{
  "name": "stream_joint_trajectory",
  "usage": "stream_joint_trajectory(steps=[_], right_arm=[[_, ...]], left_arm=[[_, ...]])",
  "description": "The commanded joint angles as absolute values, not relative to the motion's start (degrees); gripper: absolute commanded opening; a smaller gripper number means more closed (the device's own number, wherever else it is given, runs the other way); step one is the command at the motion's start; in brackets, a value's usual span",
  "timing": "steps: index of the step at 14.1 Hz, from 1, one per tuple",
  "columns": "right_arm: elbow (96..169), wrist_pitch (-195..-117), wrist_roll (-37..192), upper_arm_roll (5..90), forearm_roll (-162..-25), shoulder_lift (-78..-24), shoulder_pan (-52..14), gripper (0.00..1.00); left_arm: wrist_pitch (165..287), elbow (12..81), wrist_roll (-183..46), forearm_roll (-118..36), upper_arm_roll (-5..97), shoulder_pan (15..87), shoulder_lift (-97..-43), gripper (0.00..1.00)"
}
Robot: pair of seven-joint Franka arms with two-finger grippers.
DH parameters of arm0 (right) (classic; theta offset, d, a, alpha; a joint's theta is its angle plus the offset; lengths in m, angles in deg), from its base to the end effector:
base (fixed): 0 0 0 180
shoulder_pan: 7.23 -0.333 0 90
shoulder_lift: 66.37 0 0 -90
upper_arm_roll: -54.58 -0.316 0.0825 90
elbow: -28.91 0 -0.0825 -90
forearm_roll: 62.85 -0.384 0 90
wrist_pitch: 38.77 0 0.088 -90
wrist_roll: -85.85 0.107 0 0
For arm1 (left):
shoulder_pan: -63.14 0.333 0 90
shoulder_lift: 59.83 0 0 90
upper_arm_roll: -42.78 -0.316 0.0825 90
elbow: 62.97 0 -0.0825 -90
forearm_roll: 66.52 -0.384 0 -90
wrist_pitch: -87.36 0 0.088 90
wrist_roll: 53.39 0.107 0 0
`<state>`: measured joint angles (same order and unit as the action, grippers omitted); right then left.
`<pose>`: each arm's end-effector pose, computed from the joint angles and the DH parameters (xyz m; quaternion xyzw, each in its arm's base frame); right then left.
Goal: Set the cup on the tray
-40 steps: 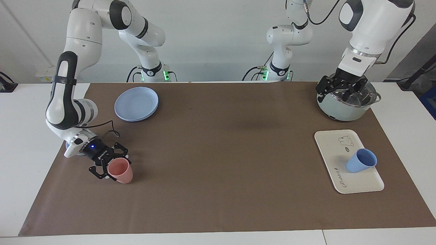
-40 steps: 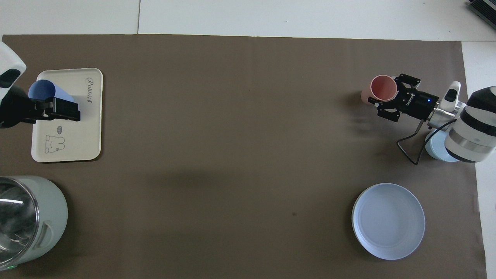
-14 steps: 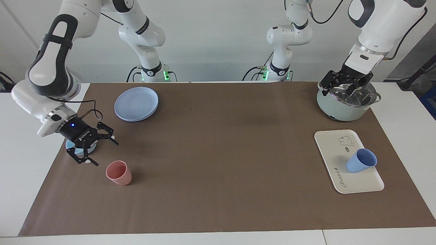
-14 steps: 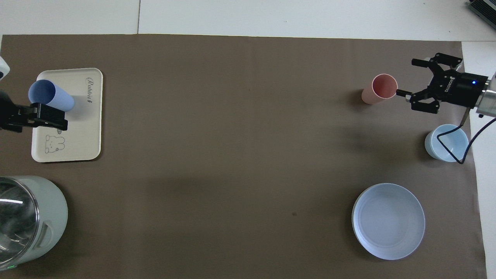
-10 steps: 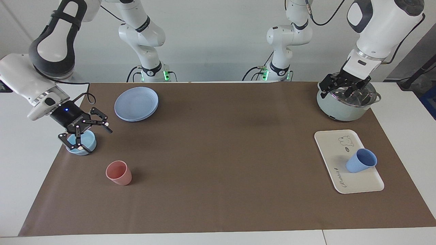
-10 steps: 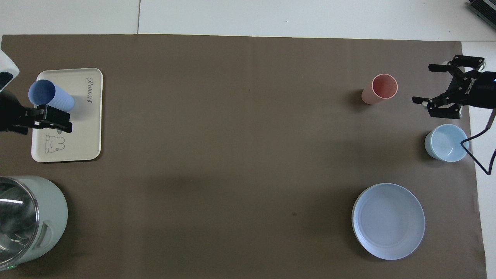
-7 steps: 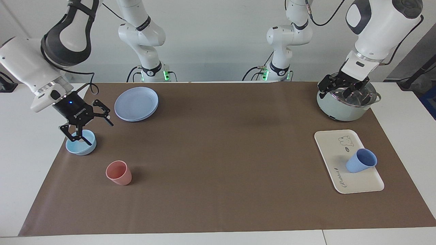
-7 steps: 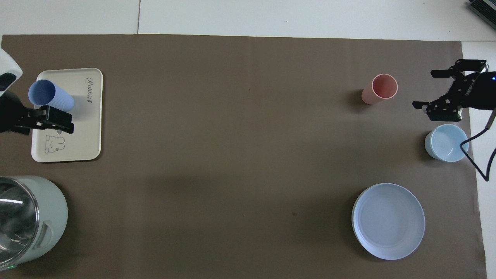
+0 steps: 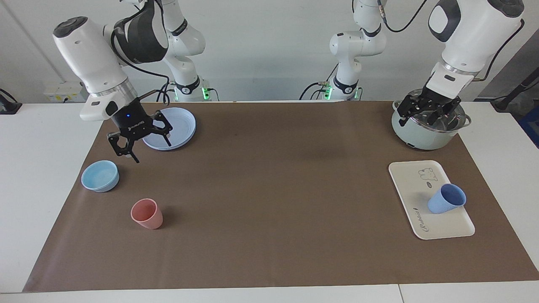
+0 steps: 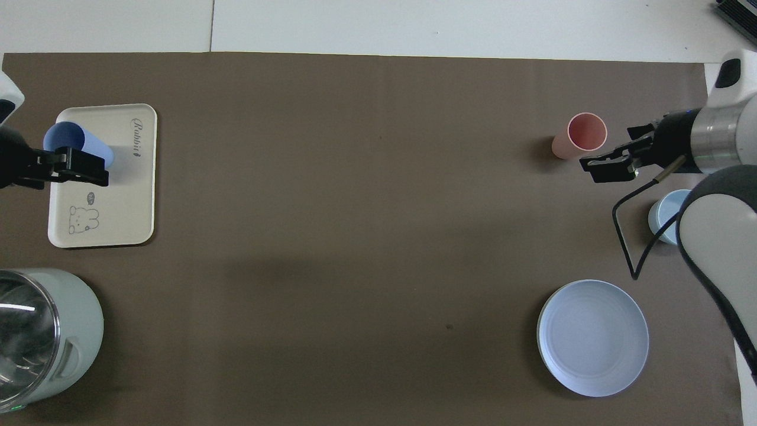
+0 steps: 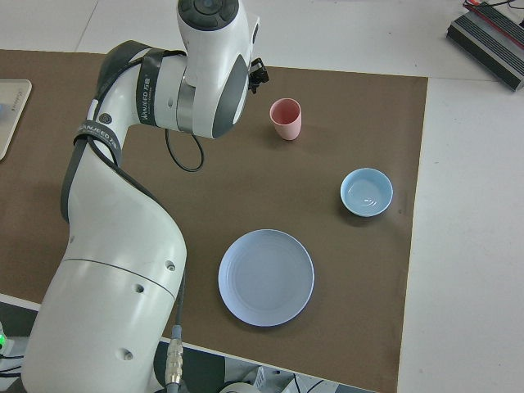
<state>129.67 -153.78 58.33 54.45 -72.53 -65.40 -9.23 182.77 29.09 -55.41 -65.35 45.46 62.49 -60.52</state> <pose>0.5902 0.0320 0.5672 -0.9636 -0.2275 -0.1300 0.0528 0.5656 -0.0348 0.6092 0.9996 -0.0107 0.0227 0.0115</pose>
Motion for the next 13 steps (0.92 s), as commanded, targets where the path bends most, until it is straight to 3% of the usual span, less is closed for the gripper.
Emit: stream_joint_trajectory(steps=[1, 6, 9, 13], right_arm=[[121.66, -143.49, 71.66, 54.49, -69.53, -65.06, -8.38, 1.0], [114.86, -124.4, 83.29, 55.46, -66.64, -66.1, -8.19, 1.0], [122.05, -126.99, 82.51, 55.28, -64.61, -70.22, -5.74, 1.0], [121.9, -127.88, 81.72, 55.37, -64.7, -70.15, -4.68, 1.0]], left_arm=[[185.27, 30.19, -55.32, -66.6, 45.68, 62.7, -60.36, 1.0], [183.25, 29.93, -55.32, -66.43, 45.68, 62.36, -60.27, 1.0], [180.88, 28.79, -55.06, -66.34, 45.68, 62.18, -59.83, 1.0], [177.89, 27.56, -55.06, -66.17, 45.6, 62.18, -59.39, 1.0]])
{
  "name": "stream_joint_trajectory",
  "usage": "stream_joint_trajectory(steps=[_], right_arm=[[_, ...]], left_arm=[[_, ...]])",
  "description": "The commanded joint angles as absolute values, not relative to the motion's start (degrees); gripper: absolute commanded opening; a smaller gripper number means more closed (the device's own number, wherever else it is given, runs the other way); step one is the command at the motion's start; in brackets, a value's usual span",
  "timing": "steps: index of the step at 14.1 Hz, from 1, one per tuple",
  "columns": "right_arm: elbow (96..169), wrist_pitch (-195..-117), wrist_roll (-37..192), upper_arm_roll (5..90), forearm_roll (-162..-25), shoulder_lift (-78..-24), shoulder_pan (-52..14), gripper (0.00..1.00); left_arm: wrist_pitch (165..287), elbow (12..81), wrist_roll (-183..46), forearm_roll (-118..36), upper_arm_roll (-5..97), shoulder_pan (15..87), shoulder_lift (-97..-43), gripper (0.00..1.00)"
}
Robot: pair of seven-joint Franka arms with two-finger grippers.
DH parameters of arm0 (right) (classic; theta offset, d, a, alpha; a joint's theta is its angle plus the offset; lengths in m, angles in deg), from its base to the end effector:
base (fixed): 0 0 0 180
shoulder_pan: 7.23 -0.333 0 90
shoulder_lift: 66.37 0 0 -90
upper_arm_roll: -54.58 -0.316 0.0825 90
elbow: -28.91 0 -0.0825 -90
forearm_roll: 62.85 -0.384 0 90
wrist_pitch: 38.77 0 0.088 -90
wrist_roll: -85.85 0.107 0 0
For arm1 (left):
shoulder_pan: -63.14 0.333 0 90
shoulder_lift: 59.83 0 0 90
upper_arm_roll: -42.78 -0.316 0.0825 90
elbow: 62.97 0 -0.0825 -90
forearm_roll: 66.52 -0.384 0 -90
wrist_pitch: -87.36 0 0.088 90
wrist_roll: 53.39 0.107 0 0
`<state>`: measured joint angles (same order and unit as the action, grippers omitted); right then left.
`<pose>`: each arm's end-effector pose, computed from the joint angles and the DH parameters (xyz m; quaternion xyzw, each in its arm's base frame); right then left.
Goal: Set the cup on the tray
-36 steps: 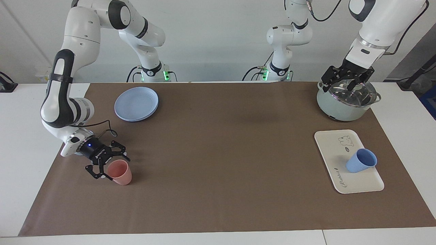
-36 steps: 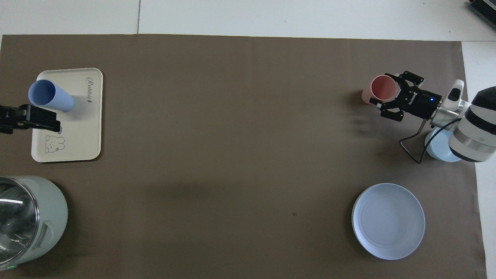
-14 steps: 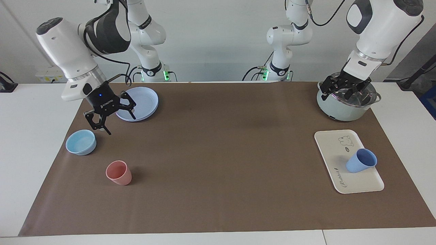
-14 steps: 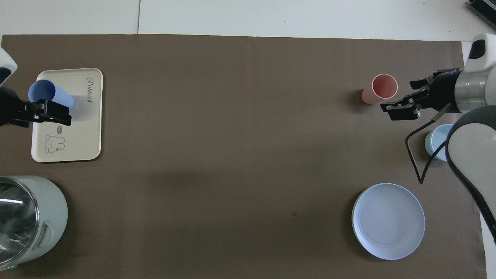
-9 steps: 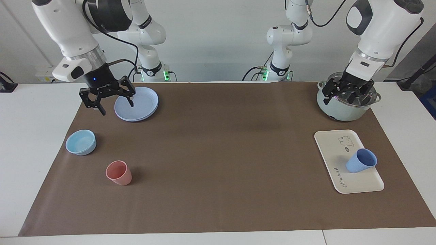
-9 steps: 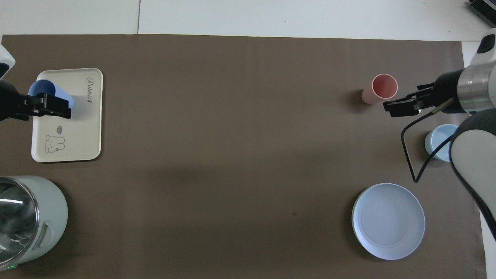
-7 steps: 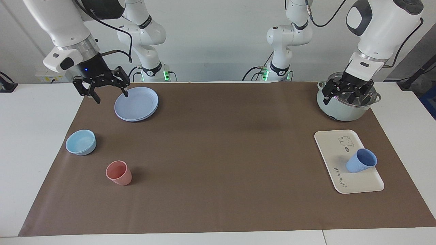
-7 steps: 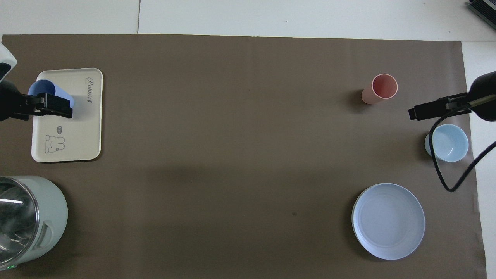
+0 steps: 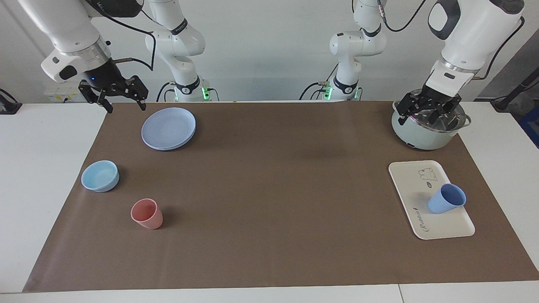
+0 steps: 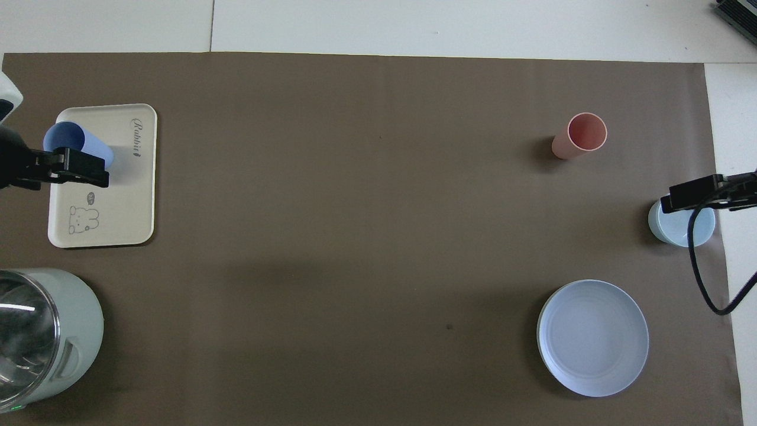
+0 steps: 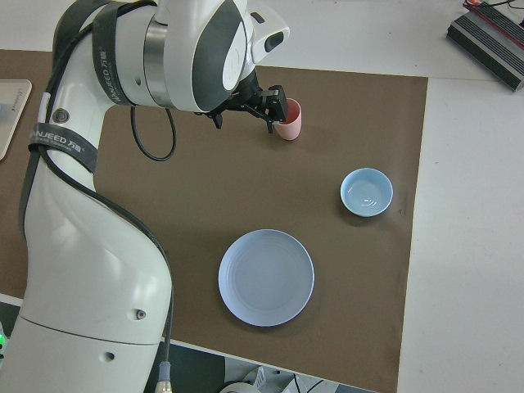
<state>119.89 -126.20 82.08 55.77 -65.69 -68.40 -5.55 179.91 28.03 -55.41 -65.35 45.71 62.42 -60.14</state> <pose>0.5384 -0.0217 0.6321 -0.9996 -0.0086 0.0118 0.0259 0.5590 -0.0377 0.6172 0.9998 -0.0139 0.0103 0.0109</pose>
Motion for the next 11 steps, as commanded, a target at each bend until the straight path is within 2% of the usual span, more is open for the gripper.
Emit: stream_joint_trajectory(steps=[1, 6, 9, 11], right_arm=[[121.98, -127.8, 81.54, 55.28, -64.87, -70.41, -4.76, 1.0], [120.67, -127.71, 80.49, 54.84, -61.98, -70.06, -5.12, 1.0], [117.07, -126.74, 80.57, 55.02, -61.19, -68.48, -4.77, 1.0], [117.84, -126.13, 80.83, 54.84, -61.09, -68.74, -4.77, 1.0]], left_arm=[[177.19, 27.64, -54.88, -66.17, 45.68, 62.35, -59.21, 1.0], [178.15, 28.52, -54.7, -66.08, 45.68, 62.53, -58.86, 1.0], [178.32, 28.52, -54.79, -65.99, 45.68, 62.18, -58.95, 1.0], [178.41, 28.35, -54.79, -65.82, 45.68, 62.09, -58.95, 1.0]])
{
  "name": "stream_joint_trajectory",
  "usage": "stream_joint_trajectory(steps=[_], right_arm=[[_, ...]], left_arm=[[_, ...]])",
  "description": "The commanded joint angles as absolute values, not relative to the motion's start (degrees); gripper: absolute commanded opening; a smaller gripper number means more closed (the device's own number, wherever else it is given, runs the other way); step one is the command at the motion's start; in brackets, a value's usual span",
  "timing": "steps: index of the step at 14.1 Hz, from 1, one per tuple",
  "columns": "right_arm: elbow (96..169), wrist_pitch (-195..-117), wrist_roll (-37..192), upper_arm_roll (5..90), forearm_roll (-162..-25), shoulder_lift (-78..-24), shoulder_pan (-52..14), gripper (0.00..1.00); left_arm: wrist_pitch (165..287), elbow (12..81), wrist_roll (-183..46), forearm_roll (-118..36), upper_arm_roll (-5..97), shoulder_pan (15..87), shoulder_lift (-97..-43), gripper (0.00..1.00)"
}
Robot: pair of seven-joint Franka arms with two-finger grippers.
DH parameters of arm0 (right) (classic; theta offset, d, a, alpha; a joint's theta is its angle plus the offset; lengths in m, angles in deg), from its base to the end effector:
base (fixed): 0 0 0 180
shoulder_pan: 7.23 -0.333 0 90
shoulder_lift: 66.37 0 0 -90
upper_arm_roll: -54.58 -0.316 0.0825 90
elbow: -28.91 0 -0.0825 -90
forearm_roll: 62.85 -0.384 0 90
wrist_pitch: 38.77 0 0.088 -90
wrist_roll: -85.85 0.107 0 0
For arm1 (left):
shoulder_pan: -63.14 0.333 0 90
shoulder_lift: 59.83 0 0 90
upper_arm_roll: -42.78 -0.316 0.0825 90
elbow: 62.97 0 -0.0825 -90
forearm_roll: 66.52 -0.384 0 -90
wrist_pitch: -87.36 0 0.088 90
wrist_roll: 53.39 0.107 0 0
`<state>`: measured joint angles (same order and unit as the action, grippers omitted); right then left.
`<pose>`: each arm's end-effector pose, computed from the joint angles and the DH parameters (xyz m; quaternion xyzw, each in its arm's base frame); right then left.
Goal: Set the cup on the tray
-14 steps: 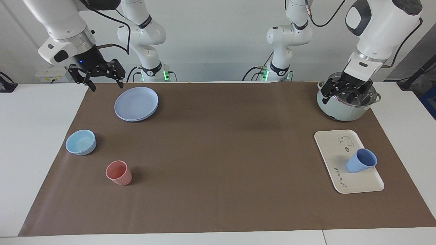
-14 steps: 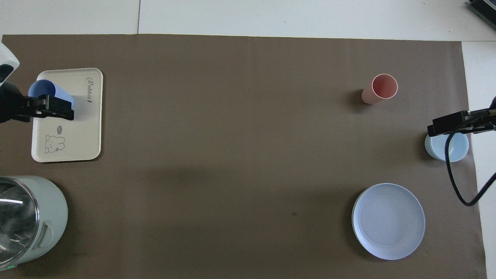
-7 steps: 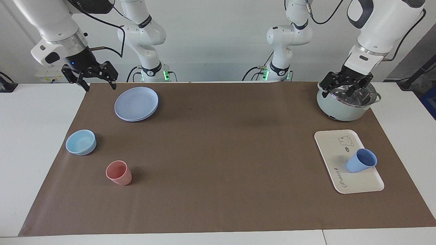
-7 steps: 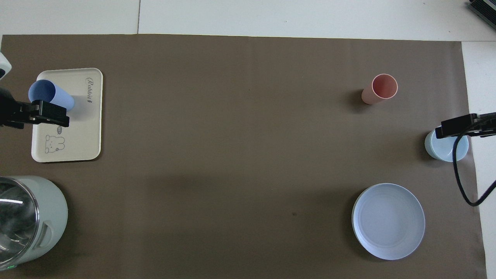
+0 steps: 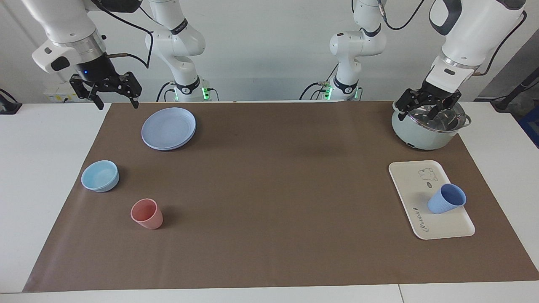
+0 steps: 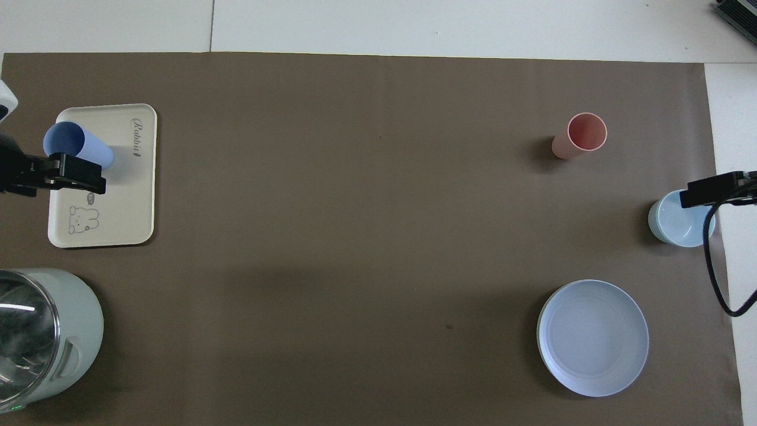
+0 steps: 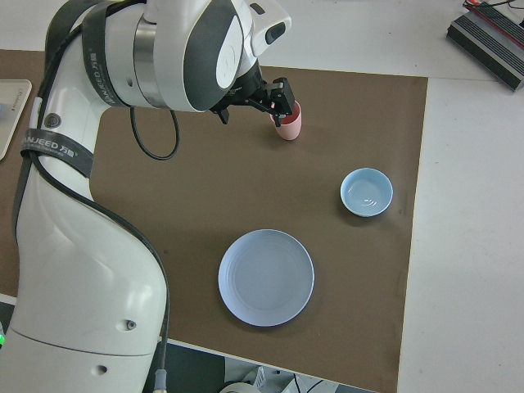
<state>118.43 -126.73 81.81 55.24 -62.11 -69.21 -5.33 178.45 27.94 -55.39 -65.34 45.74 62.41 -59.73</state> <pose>0.5351 -0.0255 0.6523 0.9998 0.0126 0.0108 0.0068 0.5543 -0.0379 0.6197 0.9998 -0.0146 0.0019 0.0104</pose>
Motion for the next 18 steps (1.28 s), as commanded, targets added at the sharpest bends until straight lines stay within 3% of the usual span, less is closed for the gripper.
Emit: stream_joint_trajectory(steps=[1, 18], right_arm=[[117.85, -126.04, 80.92, 54.84, -61.01, -68.83, -4.77, 1.0], [119.52, -125.6, 83.56, 54.84, -61.8, -69.62, -4.94, 1.0]], left_arm=[[178.32, 28.52, -54.79, -65.47, 45.68, 62.09, -58.95, 1.0], [179.29, 29.05, -54.53, -65.11, 45.68, 62.0, -58.86, 1.0]])
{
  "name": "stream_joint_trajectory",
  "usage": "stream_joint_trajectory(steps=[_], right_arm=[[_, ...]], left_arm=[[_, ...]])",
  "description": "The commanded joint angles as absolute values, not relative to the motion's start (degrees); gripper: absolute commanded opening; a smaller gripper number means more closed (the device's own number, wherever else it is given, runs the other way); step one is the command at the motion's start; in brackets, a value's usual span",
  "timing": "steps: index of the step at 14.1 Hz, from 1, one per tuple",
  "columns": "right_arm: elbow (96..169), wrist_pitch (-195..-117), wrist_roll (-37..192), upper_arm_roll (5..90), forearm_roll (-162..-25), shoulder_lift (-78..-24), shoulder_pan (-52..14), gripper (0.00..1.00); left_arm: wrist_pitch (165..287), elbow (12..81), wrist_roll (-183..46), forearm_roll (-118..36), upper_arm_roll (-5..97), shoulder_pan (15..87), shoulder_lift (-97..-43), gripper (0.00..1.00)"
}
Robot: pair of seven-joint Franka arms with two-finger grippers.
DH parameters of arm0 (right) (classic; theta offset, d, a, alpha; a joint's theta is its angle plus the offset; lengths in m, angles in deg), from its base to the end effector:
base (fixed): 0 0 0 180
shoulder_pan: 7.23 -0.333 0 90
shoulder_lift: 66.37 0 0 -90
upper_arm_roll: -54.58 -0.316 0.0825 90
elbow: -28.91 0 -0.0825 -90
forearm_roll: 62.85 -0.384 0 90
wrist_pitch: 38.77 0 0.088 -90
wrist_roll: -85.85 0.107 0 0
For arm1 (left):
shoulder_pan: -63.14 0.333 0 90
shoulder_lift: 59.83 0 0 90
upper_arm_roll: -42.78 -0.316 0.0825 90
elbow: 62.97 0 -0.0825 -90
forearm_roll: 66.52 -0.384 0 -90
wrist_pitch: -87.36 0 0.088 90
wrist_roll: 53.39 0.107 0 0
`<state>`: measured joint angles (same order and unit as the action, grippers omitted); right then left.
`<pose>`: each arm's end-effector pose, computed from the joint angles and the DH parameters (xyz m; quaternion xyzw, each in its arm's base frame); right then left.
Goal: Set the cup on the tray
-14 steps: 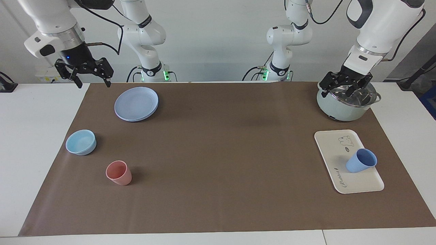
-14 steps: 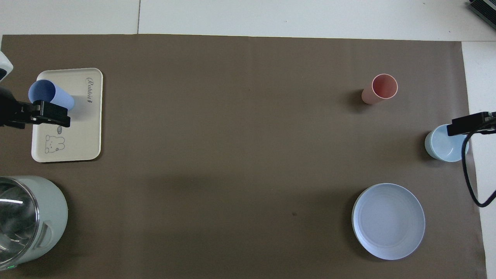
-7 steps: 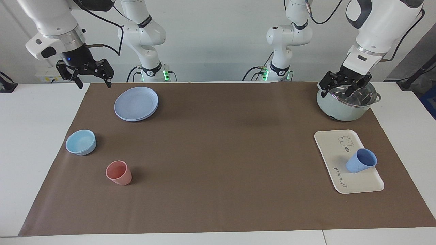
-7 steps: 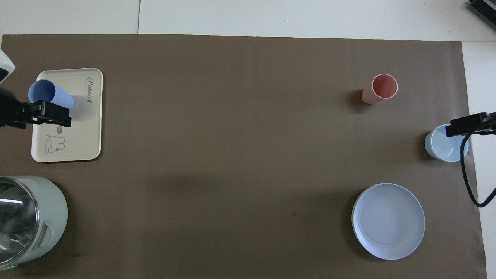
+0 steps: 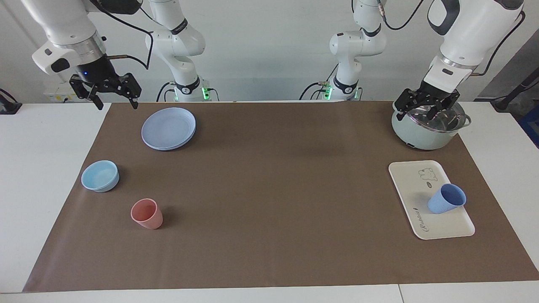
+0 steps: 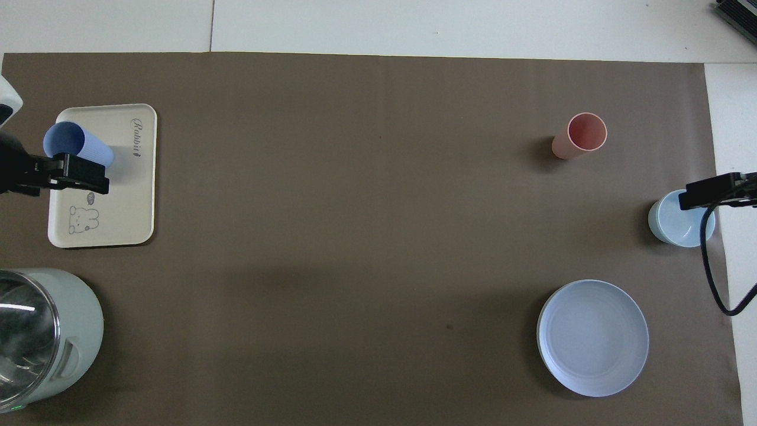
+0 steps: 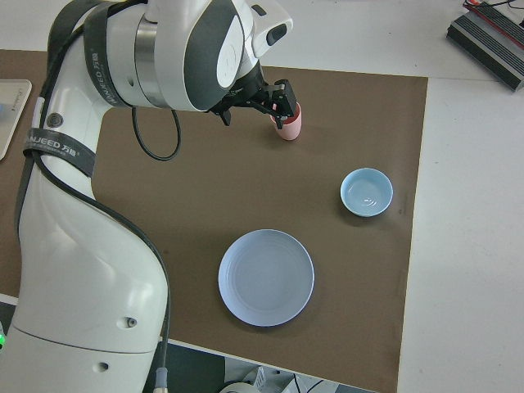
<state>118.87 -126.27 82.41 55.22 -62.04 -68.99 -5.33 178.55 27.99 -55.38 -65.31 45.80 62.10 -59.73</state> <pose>0.5354 -0.0255 0.6459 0.9999 0.0075 0.0010 0.0069 0.5542 -0.0416 0.6194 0.9998 -0.0179 0.0023 0.0106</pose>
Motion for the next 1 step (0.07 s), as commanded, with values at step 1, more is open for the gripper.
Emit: stream_joint_trajectory(steps=[1], right_arm=[[119.52, -125.6, 83.47, 54.84, -61.8, -69.62, -4.94, 1.0]], left_arm=[[179.55, 29.14, -54.53, -65.11, 45.68, 62.0, -58.69, 1.0]])
